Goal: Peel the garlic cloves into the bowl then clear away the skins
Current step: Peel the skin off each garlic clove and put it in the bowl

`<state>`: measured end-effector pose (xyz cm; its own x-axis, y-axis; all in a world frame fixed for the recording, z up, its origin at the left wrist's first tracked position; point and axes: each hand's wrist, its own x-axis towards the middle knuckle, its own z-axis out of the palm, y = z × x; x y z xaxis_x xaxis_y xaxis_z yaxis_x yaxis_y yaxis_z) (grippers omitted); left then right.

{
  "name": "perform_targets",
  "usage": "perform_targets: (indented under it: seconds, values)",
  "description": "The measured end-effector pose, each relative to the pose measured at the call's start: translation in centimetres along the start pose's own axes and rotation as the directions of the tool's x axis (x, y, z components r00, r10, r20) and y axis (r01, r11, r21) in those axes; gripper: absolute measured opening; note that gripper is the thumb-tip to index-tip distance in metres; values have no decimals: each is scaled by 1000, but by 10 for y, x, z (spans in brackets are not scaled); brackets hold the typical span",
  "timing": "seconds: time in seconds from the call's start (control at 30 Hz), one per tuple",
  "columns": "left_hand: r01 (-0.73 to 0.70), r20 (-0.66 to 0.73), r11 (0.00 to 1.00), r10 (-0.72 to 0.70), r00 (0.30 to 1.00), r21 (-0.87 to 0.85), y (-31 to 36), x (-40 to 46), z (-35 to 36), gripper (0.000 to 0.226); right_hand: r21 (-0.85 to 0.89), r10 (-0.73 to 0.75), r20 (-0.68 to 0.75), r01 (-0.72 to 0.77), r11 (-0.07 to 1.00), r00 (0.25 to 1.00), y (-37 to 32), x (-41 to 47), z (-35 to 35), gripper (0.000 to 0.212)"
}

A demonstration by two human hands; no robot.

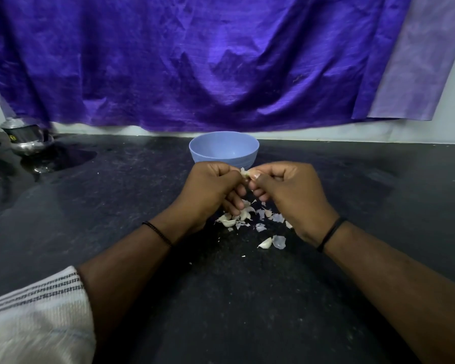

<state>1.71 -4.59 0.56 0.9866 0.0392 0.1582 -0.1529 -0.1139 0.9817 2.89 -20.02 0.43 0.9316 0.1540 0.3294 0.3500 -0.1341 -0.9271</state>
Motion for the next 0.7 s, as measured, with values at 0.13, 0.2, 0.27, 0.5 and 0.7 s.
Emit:
perform_targets:
  seconds: [0.13,0.2,0.27,0.5,0.7]
  values:
    - [-11,8,999,11,1000,-30,0,-1,1,16,111,102,60,-108,988,993,2,1,-5,13]
    - [-18,-5,999,18,1000,-41,-1,0,1,18,125,126,75,-135,983,989,3,1,-6,13]
    - [-23,-14,998,23,1000,-50,-1,0,2,18,135,136,80,-146,980,988,3,1,-6,14]
    - [-43,-24,997,42,999,-59,0,-1,3,18,266,226,121,-251,931,967,6,3,-5,16]
    - [-64,-39,998,63,997,-17,-2,0,1,16,7,61,-11,-61,998,998,9,1,-5,17]
